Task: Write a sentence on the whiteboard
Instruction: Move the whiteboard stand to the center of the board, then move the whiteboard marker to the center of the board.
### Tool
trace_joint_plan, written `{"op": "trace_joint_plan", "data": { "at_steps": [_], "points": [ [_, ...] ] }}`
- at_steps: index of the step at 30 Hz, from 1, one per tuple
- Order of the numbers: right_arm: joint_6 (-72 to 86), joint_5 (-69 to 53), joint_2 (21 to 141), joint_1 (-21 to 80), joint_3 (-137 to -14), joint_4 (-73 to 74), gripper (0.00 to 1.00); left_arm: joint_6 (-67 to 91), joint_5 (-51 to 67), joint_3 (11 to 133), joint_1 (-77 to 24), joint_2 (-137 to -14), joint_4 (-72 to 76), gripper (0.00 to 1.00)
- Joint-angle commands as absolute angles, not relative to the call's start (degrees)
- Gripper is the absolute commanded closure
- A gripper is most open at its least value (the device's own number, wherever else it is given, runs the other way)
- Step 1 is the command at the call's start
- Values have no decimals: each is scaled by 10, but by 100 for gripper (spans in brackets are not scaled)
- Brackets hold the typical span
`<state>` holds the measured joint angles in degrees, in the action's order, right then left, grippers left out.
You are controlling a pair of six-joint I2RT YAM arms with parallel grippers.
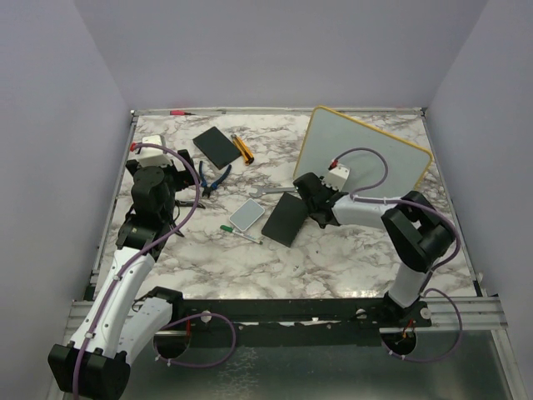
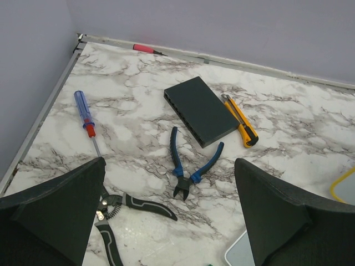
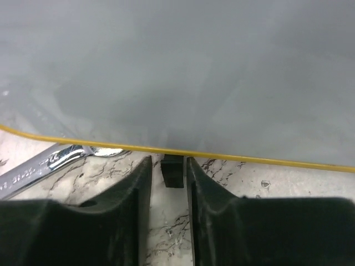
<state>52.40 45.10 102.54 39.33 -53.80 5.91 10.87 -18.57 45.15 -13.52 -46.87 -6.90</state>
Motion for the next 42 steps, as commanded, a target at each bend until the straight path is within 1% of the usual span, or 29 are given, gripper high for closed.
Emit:
{"op": "trace_joint_plan", "data": {
  "at_steps": [1, 4, 7, 15, 19, 22, 25, 27, 31, 33, 37, 42],
  "points": [
    [525, 465, 974, 403, -523, 32, 63, 102, -200, 442, -137, -469, -61, 1],
    [516, 471, 945, 408, -507, 28, 53, 101, -200, 442, -138, -471, -59, 1],
    [505, 471, 913, 415, -489, 20, 49, 102, -199, 441, -137, -473, -59, 1],
    [475, 468, 805, 443, -426, 10, 47, 104, -180, 440, -137, -492, -58, 1],
    [407, 444, 738, 458, -400, 5, 46, 110, -169, 442, -137, -504, -59, 1],
    [344, 389, 686, 462, -374, -34, 46, 115, -160, 442, -138, -510, -58, 1],
    [259, 267, 640, 464, -343, -91, 46, 120, -154, 443, -137, -517, -59, 1],
    [234, 177, 621, 464, -337, -111, 46, 125, -146, 444, -137, -520, -59, 1],
    [202, -4, 651, 467, -366, -131, 47, 139, -128, 444, -137, -524, -59, 1],
    [188, -62, 692, 477, -400, -122, 49, 146, -126, 444, -137, -524, -59, 1],
    [166, -91, 779, 515, -463, -122, 53, 155, -134, 443, -137, -525, -60, 1],
    [197, -125, 876, 526, -510, -159, 64, 160, -136, 442, -137, -526, -61, 1]
  ]
}}
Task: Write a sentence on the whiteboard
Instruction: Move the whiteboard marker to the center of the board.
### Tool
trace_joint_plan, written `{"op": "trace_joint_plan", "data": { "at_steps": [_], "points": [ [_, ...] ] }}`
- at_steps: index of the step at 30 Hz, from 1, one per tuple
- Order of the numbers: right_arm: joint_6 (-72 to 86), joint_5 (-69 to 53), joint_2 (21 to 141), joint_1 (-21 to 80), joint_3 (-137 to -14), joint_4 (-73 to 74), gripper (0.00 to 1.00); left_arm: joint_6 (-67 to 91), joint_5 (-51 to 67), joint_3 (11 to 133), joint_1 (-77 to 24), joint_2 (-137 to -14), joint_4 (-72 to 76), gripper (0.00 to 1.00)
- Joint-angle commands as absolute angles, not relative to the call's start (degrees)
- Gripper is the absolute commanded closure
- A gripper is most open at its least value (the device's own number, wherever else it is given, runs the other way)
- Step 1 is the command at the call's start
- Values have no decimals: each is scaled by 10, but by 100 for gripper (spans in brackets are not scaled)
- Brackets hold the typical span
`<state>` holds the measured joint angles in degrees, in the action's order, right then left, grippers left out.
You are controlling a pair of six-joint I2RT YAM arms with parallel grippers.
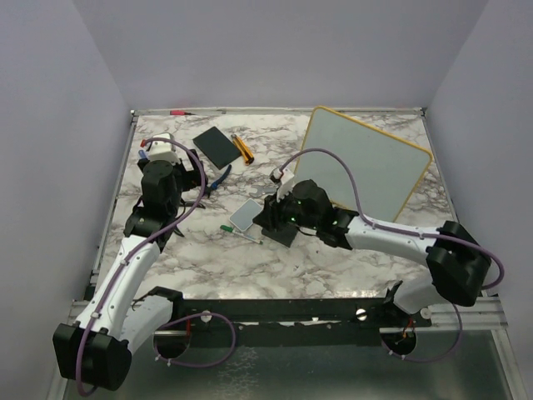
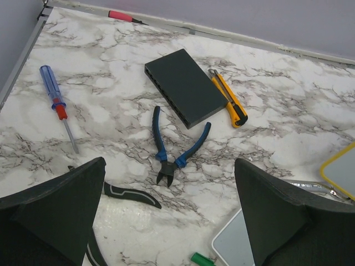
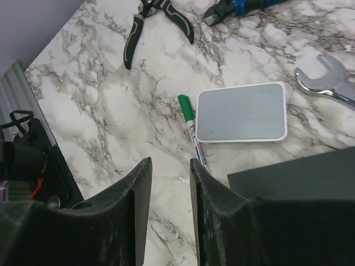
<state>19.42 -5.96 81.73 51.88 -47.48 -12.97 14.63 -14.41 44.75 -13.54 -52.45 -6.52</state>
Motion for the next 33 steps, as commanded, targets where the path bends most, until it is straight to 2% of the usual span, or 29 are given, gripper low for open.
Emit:
{"op": "trace_joint_plan", "data": {
  "at_steps": [1, 5, 14, 26, 33],
  "points": [
    [203, -120, 896, 528, -522, -154, 66, 161, -135, 442, -137, -527, -61, 1],
    [212, -90, 955, 541, -555, -138, 70, 165, -126, 441, -137, -533, -61, 1],
    [196, -39, 1037, 551, -598, -104, 70, 247, -78, 407, -137, -532, -70, 1],
    [200, -32, 1062, 571, -592, -105, 69, 400, -43, 294, -137, -532, -75, 2],
    [207, -4, 1070, 576, -576, -113, 67, 433, -13, 254, -137, -529, -69, 4]
  ]
}}
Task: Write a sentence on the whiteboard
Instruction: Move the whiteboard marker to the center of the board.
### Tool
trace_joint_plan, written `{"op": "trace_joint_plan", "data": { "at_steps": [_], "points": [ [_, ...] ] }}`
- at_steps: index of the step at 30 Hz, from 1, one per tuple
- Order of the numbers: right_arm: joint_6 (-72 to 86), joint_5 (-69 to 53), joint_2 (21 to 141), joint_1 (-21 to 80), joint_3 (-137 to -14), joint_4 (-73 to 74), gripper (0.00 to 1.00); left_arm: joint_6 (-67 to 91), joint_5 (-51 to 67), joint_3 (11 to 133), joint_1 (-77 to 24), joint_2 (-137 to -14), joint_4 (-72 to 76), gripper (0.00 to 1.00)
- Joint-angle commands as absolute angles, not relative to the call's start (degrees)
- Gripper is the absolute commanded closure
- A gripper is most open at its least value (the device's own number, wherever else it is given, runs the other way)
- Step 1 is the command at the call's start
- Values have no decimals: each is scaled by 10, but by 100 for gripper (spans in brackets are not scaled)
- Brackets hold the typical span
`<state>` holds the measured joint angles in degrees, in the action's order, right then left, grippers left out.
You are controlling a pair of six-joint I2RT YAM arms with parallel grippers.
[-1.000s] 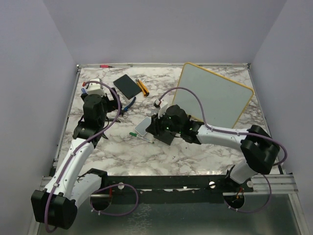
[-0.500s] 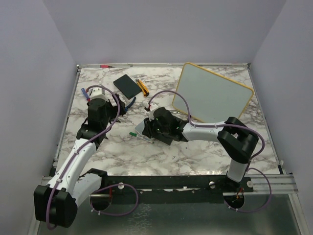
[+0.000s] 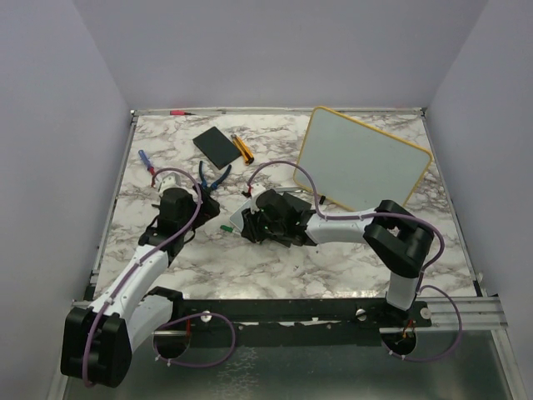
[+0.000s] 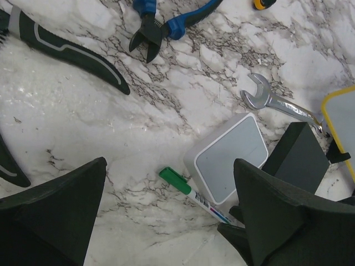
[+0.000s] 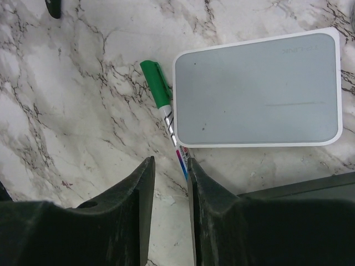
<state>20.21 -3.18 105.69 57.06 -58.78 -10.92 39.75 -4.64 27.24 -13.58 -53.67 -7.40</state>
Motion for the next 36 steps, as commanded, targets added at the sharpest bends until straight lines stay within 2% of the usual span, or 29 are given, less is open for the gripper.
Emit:
{"op": "trace_joint_plan", "data": {
  "at_steps": [1, 28, 36],
  "points": [
    [207, -3, 1071, 576, -575, -112, 66, 435, -10, 252, -138, -528, -69, 4],
    [208, -40, 1075, 603, -577, -110, 58, 455, 29, 215, -143, -530, -68, 6],
    [216, -113, 1111, 634, -607, -131, 57, 452, 39, 214, -148, -539, -69, 15]
  ]
}}
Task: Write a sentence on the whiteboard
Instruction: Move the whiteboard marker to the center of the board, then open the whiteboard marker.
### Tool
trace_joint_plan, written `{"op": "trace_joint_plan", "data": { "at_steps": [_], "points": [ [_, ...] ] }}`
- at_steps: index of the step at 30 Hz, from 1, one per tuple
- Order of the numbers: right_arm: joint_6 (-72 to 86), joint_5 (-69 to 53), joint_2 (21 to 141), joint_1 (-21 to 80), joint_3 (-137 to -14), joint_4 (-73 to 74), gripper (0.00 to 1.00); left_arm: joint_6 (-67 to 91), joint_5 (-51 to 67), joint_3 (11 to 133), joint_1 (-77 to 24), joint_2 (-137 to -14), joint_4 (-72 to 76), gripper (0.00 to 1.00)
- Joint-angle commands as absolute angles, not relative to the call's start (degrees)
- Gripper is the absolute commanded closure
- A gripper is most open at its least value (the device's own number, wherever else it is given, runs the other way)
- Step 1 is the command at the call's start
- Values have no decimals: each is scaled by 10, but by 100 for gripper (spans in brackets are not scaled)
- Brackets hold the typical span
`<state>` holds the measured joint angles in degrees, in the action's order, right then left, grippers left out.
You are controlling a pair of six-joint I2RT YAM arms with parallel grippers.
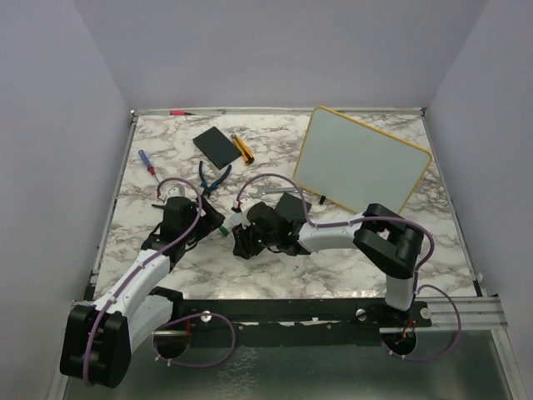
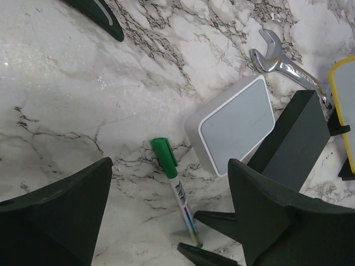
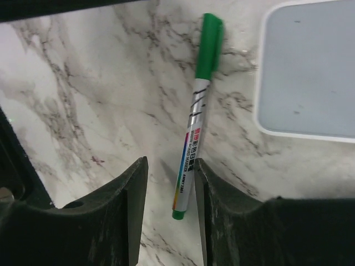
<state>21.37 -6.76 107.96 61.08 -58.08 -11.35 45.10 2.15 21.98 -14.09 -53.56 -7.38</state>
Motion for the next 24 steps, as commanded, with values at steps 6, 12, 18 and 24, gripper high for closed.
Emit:
{"op": "trace_joint_plan", "data": {
  "at_steps": [6, 12, 18, 24],
  "points": [
    [226, -99, 1077, 638, -582, -167, 57, 453, 47, 210, -164, -554, -74, 25],
    [251, 53, 973, 638, -515, -166, 57, 440, 18, 219, -196, -561, -102, 39],
    [254, 167, 861, 637, -447, -154, 55, 421, -24, 239, -237, -601, -132, 49],
    [233, 273, 789, 637, -409, -140, 47, 435, -41, 245, -284, -621, -147, 50]
  ]
}}
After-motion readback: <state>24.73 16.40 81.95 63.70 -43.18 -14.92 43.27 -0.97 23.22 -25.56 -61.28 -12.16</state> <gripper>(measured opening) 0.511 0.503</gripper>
